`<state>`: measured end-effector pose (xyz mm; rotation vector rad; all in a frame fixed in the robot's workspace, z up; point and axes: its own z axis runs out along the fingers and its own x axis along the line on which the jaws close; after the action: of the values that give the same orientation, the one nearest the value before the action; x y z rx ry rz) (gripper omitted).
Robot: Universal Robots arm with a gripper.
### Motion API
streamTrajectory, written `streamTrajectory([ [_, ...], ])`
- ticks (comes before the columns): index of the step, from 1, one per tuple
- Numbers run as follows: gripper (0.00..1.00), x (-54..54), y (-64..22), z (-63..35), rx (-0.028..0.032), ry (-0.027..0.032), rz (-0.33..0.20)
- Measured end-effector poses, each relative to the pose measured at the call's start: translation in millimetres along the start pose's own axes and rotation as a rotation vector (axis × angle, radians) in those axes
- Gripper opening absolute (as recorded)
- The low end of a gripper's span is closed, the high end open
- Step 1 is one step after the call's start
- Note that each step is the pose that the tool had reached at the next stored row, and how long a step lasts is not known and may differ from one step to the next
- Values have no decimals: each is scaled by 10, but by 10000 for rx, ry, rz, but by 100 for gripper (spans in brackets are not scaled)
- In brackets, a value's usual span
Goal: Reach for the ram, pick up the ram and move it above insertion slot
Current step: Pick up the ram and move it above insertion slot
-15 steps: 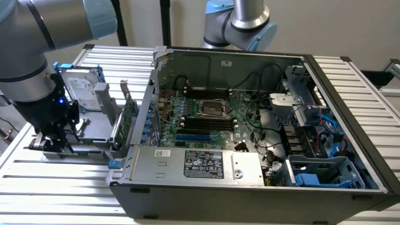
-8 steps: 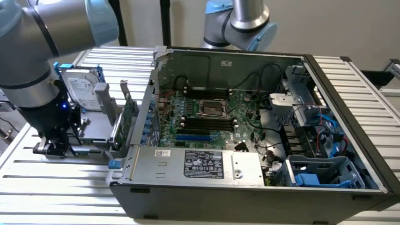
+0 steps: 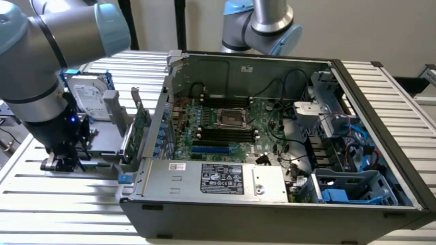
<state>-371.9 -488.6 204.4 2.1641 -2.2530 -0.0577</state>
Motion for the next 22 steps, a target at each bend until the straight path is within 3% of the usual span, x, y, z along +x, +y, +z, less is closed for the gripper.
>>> streamTrajectory([
  [3,36,-3,-1,21,-3,-93,-107],
  [5,36,-7,-1,28,-8,-119,-188],
  [22,36,-20,-2,73,-17,-117,-626],
])
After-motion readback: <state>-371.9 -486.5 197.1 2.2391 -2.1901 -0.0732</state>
